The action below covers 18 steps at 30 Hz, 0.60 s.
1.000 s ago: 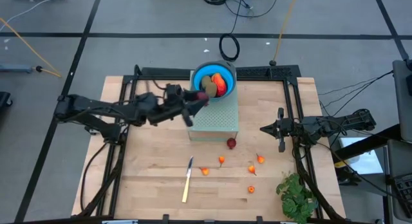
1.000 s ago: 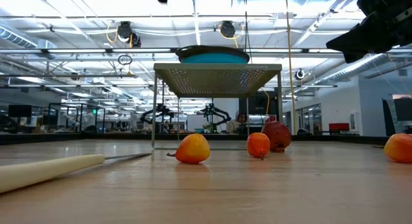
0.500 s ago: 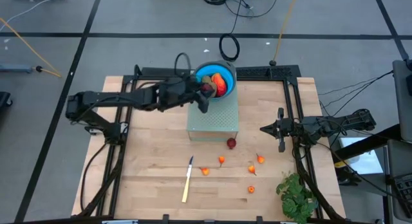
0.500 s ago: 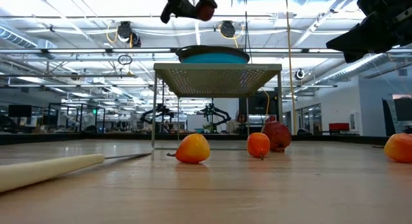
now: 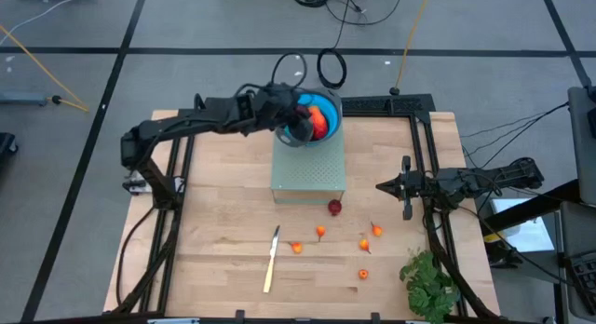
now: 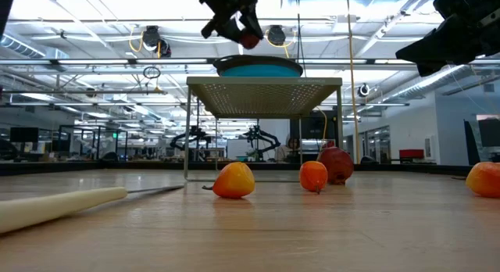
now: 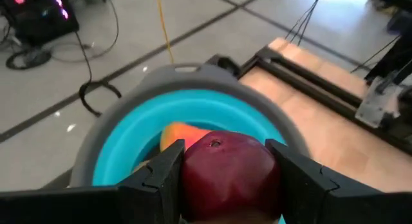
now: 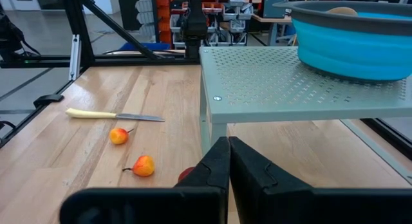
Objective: Pick & Place Fruit
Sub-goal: Put the pomegranate into the blue strainer bowl on the shelf
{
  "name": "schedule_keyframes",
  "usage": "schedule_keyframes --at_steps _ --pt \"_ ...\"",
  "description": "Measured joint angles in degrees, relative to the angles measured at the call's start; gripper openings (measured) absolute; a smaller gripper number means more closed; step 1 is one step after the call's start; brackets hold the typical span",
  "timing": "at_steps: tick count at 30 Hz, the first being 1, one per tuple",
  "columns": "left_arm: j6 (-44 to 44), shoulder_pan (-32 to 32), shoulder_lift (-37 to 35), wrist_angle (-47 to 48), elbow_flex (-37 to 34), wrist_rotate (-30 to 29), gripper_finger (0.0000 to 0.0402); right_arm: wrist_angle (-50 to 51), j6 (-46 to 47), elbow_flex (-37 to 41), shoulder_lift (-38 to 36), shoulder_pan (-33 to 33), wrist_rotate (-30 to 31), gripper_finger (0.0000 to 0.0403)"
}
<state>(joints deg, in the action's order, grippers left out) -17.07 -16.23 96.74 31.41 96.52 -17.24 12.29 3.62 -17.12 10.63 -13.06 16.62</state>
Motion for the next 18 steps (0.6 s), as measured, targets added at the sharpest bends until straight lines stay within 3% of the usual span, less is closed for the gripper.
schedule_keyframes --at_steps 4,18 --pt "-0.96 -1.33 1.44 1.76 0.47 2.40 0.0188 -0.01 0.00 -0.01 0.00 0.00 0.00 0.0000" --pt "-5.35 -2.46 1.56 7.00 0.30 2.19 0.0188 0.00 0.17 -0.01 0.00 0.00 0.02 0.0000"
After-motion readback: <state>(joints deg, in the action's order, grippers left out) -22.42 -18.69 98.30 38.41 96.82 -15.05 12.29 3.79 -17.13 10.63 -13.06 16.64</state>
